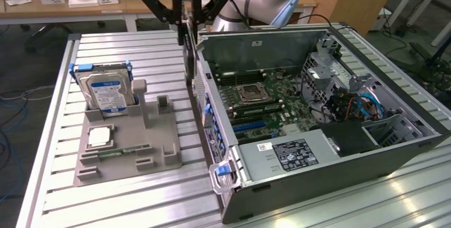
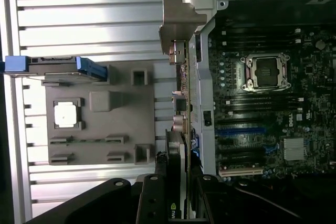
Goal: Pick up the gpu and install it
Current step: 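Pick up the gpu and move the gpu toward the slot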
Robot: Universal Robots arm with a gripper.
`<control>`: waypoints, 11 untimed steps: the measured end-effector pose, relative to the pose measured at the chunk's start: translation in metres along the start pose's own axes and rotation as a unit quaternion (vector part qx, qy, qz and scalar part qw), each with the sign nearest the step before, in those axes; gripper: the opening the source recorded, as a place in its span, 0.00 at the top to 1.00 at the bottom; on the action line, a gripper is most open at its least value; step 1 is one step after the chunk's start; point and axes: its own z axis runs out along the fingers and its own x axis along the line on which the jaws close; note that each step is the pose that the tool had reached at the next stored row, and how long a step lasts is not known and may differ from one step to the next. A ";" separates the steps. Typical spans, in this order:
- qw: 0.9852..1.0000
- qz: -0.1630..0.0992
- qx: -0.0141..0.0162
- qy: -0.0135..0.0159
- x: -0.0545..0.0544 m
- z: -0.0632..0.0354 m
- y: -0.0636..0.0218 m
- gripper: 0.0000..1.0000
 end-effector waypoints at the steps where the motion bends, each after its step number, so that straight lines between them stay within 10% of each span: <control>1: 1.000 0.000 0.000 0.000 -0.001 0.0001 0.0001 0.73; 11: 1.000 0.000 -0.002 0.000 -0.014 0.0004 0.0010 0.73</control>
